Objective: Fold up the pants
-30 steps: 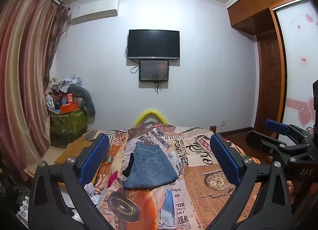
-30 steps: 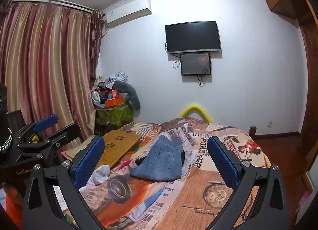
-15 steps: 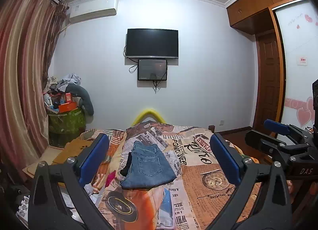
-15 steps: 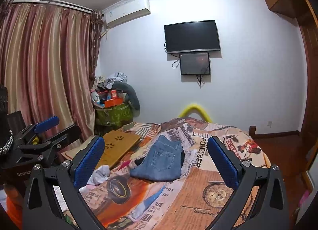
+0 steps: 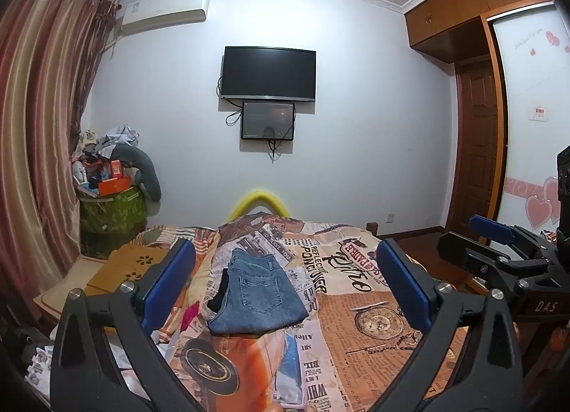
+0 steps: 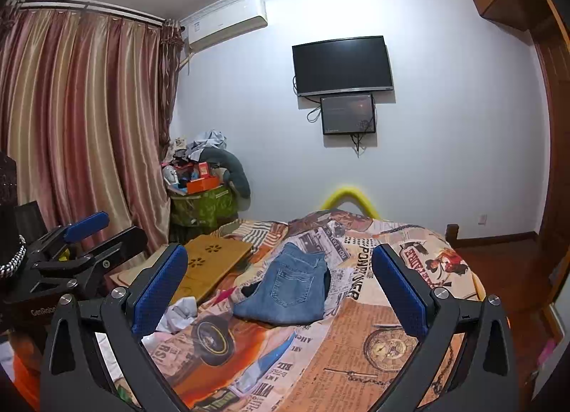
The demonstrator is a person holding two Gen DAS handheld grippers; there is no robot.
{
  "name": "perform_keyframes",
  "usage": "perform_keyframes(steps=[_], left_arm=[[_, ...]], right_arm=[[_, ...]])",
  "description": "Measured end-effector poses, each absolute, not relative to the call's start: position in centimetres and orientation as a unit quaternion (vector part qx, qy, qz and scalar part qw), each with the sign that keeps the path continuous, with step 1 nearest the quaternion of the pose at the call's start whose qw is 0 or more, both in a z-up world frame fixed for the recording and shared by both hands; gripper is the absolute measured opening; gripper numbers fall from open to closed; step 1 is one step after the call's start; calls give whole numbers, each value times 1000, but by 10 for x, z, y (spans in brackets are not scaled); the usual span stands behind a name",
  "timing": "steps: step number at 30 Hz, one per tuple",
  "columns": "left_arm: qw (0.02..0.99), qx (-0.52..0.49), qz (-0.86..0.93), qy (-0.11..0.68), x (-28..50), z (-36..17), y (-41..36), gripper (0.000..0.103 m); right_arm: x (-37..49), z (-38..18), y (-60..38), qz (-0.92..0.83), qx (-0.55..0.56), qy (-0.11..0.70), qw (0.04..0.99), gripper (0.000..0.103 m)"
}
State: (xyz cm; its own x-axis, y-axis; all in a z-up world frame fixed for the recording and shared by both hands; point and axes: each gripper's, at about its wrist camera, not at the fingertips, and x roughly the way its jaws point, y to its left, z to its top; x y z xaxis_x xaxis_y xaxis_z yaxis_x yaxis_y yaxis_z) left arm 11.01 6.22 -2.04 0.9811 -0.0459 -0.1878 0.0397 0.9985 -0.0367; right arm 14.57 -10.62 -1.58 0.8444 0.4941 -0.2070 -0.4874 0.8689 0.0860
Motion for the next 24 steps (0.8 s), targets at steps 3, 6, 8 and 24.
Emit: perform_keyframes(steps=[3, 6, 8, 24], left_arm=[[996, -14, -13, 93, 110, -21, 63, 103], [995, -12, -16, 94, 110, -21, 63, 103], [995, -12, -18, 96, 110, -22, 62, 103], [994, -17, -21, 103, 112, -26, 65, 103]], right_arm=[[146, -15, -105, 254, 18, 112, 961, 103], [145, -13, -104, 253, 20, 112, 961, 103], [145, -13, -103, 253, 20, 112, 961, 103], [144, -15, -98, 252, 21, 114, 961, 103]])
